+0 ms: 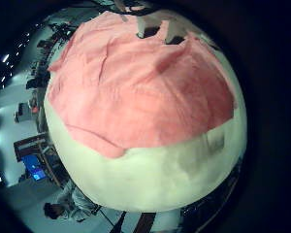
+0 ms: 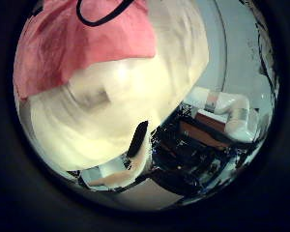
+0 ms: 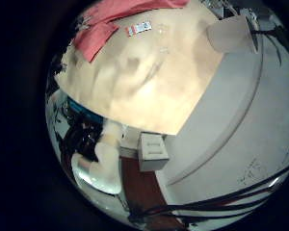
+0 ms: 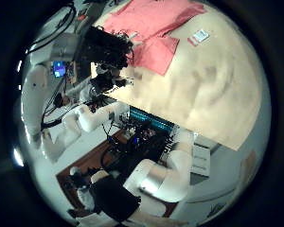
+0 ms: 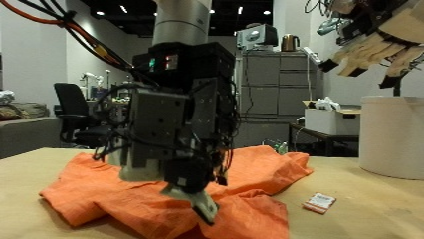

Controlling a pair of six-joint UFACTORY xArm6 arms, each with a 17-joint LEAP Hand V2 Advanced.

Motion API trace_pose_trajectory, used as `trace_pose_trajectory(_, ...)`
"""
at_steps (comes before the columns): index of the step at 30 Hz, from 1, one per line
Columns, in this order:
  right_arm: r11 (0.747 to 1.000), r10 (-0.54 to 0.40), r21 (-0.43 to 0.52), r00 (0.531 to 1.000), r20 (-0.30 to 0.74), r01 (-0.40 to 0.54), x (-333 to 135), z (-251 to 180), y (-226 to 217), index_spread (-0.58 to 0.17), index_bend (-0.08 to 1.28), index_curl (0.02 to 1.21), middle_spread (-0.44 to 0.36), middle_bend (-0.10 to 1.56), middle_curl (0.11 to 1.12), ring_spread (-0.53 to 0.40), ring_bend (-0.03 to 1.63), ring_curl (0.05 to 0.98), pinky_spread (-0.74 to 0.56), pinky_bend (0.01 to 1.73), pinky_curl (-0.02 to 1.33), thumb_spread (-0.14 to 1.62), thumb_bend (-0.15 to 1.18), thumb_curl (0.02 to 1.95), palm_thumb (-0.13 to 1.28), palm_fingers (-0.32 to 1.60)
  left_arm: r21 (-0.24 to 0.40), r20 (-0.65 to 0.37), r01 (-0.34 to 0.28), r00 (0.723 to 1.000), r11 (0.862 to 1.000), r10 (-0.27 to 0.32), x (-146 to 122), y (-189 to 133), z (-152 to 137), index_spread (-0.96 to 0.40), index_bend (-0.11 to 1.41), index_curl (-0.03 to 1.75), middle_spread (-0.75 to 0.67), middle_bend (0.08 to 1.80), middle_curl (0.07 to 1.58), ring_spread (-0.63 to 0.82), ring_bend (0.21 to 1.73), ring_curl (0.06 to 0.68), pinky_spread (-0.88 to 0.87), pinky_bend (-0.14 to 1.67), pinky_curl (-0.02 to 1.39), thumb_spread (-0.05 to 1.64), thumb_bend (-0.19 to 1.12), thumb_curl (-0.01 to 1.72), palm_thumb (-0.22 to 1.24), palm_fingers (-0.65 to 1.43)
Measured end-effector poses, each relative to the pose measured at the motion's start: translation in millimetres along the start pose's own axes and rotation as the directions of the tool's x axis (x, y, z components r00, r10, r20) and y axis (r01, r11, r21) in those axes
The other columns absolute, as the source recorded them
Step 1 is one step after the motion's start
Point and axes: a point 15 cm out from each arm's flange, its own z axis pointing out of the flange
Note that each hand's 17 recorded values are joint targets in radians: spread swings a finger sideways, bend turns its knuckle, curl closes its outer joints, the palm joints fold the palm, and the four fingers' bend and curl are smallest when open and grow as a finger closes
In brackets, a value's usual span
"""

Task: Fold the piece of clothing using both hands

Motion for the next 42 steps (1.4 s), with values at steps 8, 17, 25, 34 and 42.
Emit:
trace_pose_trajectory(8,1.000,0.014,-0.005,1.000,0.004,-0.014,-1.1,1.7,-1.9,-0.291,0.18,0.34,0.145,0.18,0.28,0.283,0.19,0.240,0.37,0.30,0.32,1.25,-0.01,0.19,0.05,0.08,-0.037,0.074,0.010,0.997,0.999,-0.007,-5.6,-1.9,20.3,0.07,0.40,0.40,0.20,0.25,0.34,0.43,0.39,0.207,0.46,0.13,0.26,0.97,-0.02,0.31,0.29,0.25)
trace_pose_trajectory(17,1.000,0.006,-0.009,1.000,-0.005,-0.006,-8.4,2.4,-4.5,-0.290,0.19,0.34,0.149,0.18,0.29,0.284,0.19,0.231,0.37,0.29,0.32,1.25,-0.01,0.19,0.05,0.09,-0.045,0.125,0.019,0.992,0.999,-0.013,-24.8,11.3,14.2,-0.30,1.01,0.62,-0.12,0.50,0.45,0.18,0.35,0.200,0.38,0.09,0.12,1.17,0.15,0.38,0.73,0.42)
trace_pose_trajectory(25,1.000,-0.005,-0.016,1.000,-0.010,0.005,-13.2,3.1,-4.5,-0.285,0.19,0.35,0.145,0.20,0.30,0.285,0.18,0.215,0.37,0.26,0.31,1.25,-0.01,0.19,0.05,0.12,-0.054,0.134,0.057,0.990,0.997,-0.049,-65.4,47.7,-2.5,-0.42,1.17,0.67,-0.21,0.54,0.49,0.12,0.38,0.211,0.35,0.13,0.09,1.23,0.13,0.43,0.79,0.38)
trace_pose_trajectory(34,0.997,-0.007,-0.076,1.000,-0.002,0.007,-7.2,20.9,-17.4,-0.287,0.18,0.35,0.111,0.22,0.33,0.273,0.19,0.202,0.35,0.23,0.31,1.29,0.02,0.21,0.16,0.18,-0.038,0.168,0.116,0.980,0.993,-0.108,-117.5,94.1,-11.7,-0.45,1.22,0.67,-0.24,0.55,0.51,0.11,0.41,0.221,0.34,0.15,0.10,1.27,0.08,0.45,0.80,0.35)
trace_pose_trajectory(42,0.999,-0.053,0.001,0.997,-0.062,0.053,3.7,45.1,-89.8,-0.307,0.16,0.32,0.020,0.20,0.33,0.195,0.29,0.241,0.27,0.21,0.31,1.28,0.10,0.26,0.45,0.26,-0.021,0.166,0.136,0.977,0.990,-0.131,-126.9,112.8,-12.2,-0.45,1.24,0.67,-0.24,0.52,0.51,0.11,0.44,0.227,0.34,0.15,0.11,1.29,0.03,0.46,0.80,0.34)
